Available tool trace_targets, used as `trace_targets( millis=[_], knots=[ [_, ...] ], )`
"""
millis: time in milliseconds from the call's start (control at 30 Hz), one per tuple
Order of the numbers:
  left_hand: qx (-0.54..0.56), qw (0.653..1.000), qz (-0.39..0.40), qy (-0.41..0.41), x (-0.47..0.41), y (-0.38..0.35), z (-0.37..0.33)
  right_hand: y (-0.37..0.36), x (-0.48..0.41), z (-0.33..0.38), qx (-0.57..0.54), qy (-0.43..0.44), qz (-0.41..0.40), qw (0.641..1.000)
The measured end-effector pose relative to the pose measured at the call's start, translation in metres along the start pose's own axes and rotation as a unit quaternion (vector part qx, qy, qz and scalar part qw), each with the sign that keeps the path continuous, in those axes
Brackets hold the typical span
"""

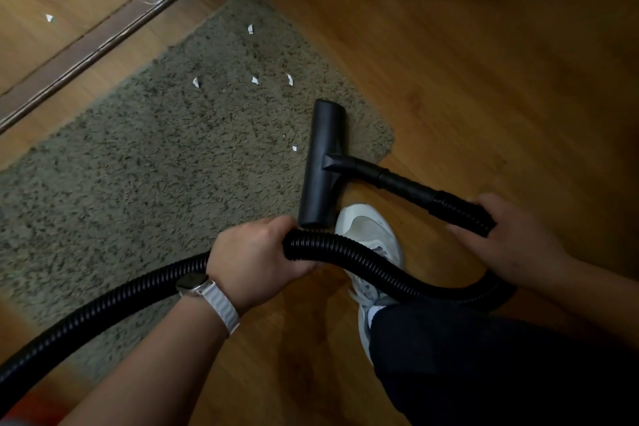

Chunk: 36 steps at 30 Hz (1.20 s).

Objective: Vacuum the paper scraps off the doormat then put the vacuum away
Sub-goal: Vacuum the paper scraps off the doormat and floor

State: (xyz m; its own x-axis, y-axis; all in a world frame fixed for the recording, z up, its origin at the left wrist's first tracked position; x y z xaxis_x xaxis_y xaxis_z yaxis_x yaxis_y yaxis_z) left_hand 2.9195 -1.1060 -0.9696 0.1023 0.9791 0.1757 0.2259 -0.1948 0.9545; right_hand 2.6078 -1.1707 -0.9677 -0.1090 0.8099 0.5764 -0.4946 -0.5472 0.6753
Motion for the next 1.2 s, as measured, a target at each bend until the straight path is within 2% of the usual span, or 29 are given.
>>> trace_targets(
  millis=[233, 400, 567, 833, 1200],
  knots=[
    [-0.001, 1.0, 0.012, 0.011, -0.001, -0.002, 0.009, -0.003, -0.031, 0.039, 0.031, 0.083, -0.029, 0.996],
    [-0.01, 0.999, 0.017, 0.034, -0.003, -0.004, 0.02, 0.01, -0.05, 0.049, 0.009, 0.056, -0.064, 0.996],
    [0.003, 0.999, 0.001, 0.035, -0.004, 0.0, 0.013, 0.04, -0.037, 0.027, -0.026, 0.023, -0.104, 0.994],
    [0.019, 1.0, 0.017, 0.01, 0.011, -0.015, -0.004, 0.023, 0.004, -0.014, -0.034, -0.034, -0.028, 0.998],
    [-0.002, 1.0, 0.002, 0.015, 0.0, -0.004, 0.016, 0.0, -0.031, 0.033, 0.006, 0.055, -0.076, 0.996]
  ],
)
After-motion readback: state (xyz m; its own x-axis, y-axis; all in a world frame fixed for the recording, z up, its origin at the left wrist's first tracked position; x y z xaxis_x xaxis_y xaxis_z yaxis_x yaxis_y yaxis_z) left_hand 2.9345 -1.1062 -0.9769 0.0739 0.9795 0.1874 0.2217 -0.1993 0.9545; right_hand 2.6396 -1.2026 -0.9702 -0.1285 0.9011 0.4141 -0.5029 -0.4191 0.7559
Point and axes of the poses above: each hand's wrist, its own x-axis away from the middle knuckle, its own y-axis out of the back of the hand, z = x × y, the point moved 10 cm from there along -x, towards the middle knuckle, and after that the axes turned 10 degrees about -x, right-handed, at the moved point
